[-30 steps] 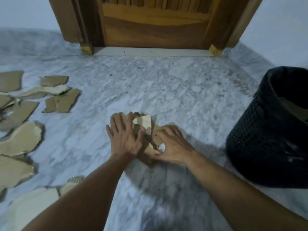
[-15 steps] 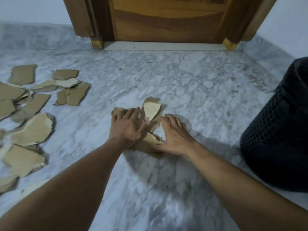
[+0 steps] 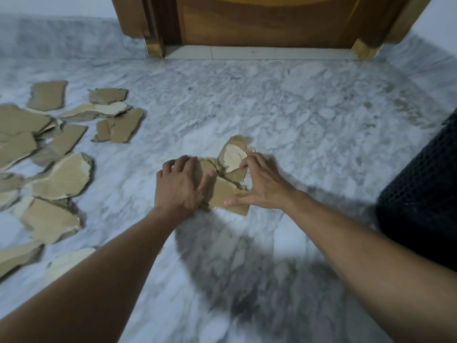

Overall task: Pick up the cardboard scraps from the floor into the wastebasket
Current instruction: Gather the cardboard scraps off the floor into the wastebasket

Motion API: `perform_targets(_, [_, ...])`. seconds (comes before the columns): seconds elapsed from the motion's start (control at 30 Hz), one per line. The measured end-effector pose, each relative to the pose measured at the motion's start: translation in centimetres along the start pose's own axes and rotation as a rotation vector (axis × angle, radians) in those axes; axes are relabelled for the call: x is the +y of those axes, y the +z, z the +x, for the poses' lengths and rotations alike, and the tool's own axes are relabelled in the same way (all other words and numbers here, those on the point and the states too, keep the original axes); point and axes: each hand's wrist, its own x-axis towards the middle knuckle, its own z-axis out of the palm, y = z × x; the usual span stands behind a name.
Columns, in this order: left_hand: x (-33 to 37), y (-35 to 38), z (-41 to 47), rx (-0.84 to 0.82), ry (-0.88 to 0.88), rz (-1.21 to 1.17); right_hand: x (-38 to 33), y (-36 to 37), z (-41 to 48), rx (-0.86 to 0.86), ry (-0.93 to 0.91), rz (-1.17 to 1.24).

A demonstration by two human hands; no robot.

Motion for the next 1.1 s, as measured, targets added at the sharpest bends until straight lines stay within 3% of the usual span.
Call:
perform_targets(0.2, [0.2,-2.5,-1.4,-0.200,0.001,0.172,-0.5,-1.7,0.0,-0.061,0.007,0.129])
perform_targets(0.33, [0.7,-3.1,-1.5,-0.288,0.002,0.209,-1.6,-2.3,1.8,-0.271,0.110,0.006])
perform_targets(0.57, [2.1,-4.1,-2.5,-0.349,-0.034,0.223,-0.3,-2.1,-0.8,-0.096,0.092,0.050])
perform_targets(0.73, [2.8,-3.8,-3.8,-0.391,-0.026,0.138,1.5,-2.3,-7.2,0.012,0.478,0.274])
perform_targets(0.8, [3.8,-4.2,-4.2,-0.448,-0.015,0.092,1.0,-0.9,-9.1,-0.011,0.567,0.243])
perform_targets(0.97, [6.5,-4.1,-5.4,-0.535,-0.007,0.042,-2.3,1.5,-8.2,0.112,0.428,0.342])
perform_targets(1.1, [6.7,-3.9,-5.8,-0.530,-0.035,0.021,-2.6,1.8,-7.5,0.204,0.406,0.163])
